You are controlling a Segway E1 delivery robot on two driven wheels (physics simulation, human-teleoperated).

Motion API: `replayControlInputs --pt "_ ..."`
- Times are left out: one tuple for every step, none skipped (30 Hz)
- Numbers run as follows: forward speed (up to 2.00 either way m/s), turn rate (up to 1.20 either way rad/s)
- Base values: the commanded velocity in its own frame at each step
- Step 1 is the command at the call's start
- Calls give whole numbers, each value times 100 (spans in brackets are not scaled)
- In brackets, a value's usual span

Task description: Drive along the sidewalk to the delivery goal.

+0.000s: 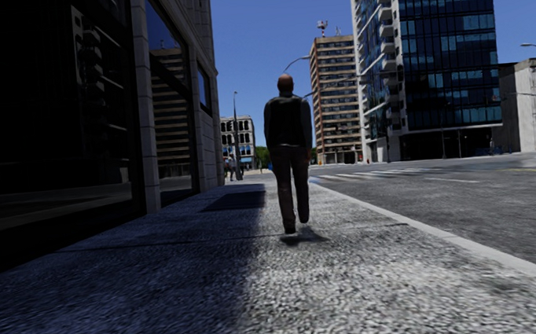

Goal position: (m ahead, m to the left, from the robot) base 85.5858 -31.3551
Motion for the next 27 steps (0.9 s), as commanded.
replayControlInputs --pt "132 52" --pt "132 52" --pt "132 52" --pt "132 51" --pt "132 47" --pt "133 38" --pt "133 38" --pt "133 0" --pt "133 0" --pt "133 0" --pt "133 0" --pt "133 0" --pt "133 0" --pt "160 0" --pt "200 0" --pt "200 0" --pt "200 0" --pt "200 0" --pt "200 0" --pt "200 0" --pt "200 0" --pt "200 0" --pt "200 0" --pt "200 0" --pt "200 0" --pt "200 0" --pt "200 0"
